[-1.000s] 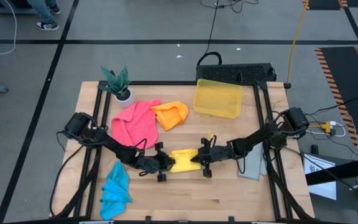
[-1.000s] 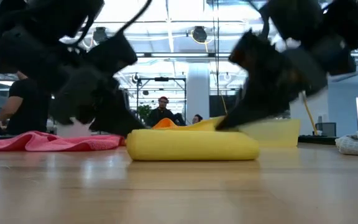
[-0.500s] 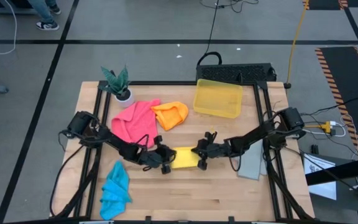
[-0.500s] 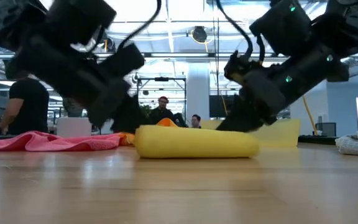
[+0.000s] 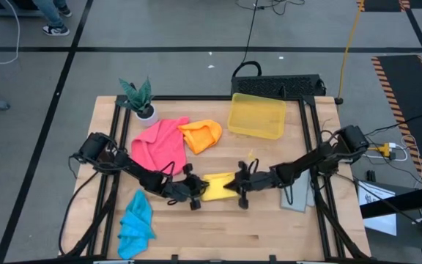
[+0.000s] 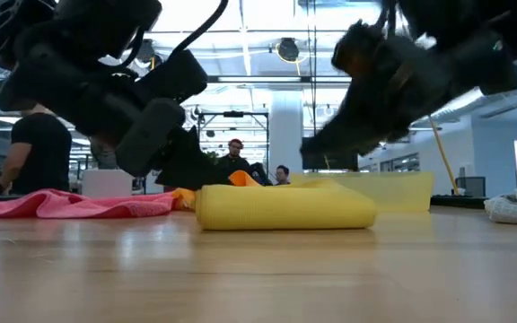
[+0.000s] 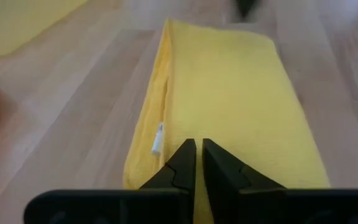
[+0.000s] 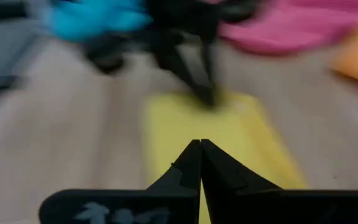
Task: Fold microfiber towels
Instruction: Fold the yellow kitchen towel
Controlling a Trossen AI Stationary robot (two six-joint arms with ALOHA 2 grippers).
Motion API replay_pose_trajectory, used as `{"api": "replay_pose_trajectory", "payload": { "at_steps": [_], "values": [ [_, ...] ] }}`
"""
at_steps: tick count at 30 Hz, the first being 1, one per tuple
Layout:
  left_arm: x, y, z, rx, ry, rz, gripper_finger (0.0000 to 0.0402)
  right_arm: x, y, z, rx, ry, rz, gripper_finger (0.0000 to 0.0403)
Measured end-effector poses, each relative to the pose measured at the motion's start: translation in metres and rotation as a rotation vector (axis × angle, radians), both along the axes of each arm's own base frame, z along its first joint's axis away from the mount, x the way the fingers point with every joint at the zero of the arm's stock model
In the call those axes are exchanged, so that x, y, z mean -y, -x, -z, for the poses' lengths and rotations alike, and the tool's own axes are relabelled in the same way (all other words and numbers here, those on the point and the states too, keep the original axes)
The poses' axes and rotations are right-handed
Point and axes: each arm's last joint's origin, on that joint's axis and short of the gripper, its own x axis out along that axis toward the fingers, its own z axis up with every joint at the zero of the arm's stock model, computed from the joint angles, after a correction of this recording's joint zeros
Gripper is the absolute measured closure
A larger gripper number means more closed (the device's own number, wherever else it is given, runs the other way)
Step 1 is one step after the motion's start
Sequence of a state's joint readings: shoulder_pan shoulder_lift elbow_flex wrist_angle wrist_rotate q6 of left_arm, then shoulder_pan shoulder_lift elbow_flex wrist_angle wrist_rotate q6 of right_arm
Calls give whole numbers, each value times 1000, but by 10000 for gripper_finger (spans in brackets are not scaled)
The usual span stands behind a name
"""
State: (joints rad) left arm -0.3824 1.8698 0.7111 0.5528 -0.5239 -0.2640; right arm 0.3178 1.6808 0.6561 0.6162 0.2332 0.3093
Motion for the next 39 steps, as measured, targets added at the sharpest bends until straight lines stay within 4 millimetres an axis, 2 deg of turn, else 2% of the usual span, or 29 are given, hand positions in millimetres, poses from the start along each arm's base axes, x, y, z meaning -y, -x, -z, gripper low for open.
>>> {"api": "replay_pose_trajectory", "payload": {
  "at_steps": [3,7,12,16,20,26,32,35,39],
  "values": [
    [1,-2,-3,17,7,1,369,-6,-2,-1,37,-39,-81,403],
    [1,-4,-5,39,0,9,369,-1,-5,14,-13,-14,-42,403],
    [-13,-5,2,-21,-21,-34,369,7,-6,35,-96,5,-15,403],
    [-23,-6,10,-63,1,-89,369,4,-3,41,-142,7,-22,403],
    [-22,-6,12,-64,20,-86,369,0,-1,41,-159,-5,-44,403],
    [-3,-5,5,7,16,9,369,-7,2,30,-131,-14,-82,401],
    [12,-6,-13,85,-2,78,369,-7,1,10,-45,-41,-75,357],
    [18,-6,-17,102,-39,117,369,-1,-1,8,-17,-55,39,327],
    [12,-5,-10,25,-66,94,369,15,1,18,-127,-107,171,310]
  ]
}}
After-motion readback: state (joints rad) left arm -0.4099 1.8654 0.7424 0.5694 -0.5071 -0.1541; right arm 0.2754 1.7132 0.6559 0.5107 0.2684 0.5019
